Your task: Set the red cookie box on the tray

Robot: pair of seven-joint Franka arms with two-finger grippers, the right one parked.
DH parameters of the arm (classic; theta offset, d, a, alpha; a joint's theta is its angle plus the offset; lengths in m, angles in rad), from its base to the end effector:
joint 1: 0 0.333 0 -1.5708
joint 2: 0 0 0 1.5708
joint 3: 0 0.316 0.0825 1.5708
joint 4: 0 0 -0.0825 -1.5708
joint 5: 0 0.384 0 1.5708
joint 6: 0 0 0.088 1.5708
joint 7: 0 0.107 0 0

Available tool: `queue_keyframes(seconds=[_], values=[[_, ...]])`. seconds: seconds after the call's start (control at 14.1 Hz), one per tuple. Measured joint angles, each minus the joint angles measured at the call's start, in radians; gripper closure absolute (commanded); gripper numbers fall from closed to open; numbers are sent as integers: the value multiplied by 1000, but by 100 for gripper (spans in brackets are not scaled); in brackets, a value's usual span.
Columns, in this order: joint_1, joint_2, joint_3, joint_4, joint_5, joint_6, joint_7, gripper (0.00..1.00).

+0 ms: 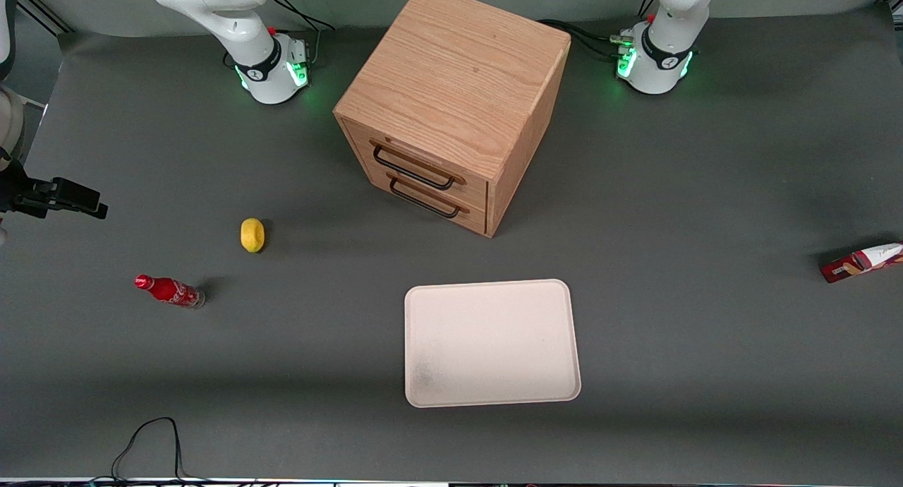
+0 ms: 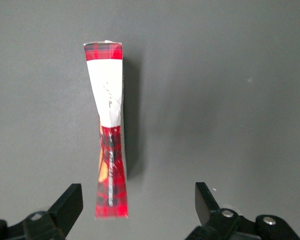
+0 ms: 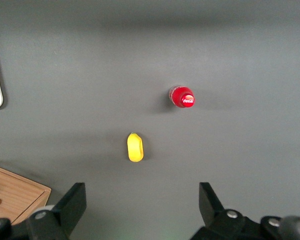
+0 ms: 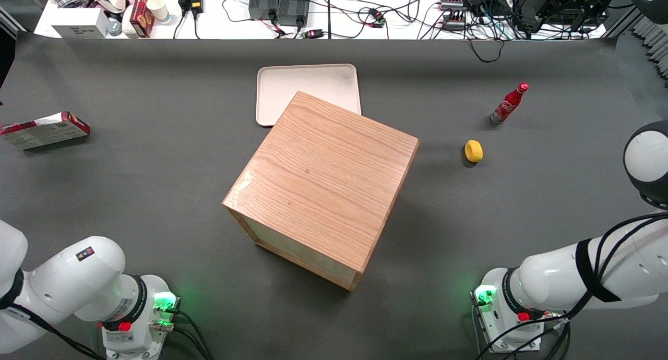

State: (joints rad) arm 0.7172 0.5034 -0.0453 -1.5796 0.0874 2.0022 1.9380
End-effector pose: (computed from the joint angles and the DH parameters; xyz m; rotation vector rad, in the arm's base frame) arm 0.5257 0.4299 0.3403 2.4484 -1.8635 -0.1153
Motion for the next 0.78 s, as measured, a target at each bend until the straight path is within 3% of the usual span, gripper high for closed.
queue_keyframes(seconds=[0.43, 0.78], values=[[1, 95, 0, -45, -19, 159, 30, 0], [0, 119, -2, -62, -25, 195, 32, 0]])
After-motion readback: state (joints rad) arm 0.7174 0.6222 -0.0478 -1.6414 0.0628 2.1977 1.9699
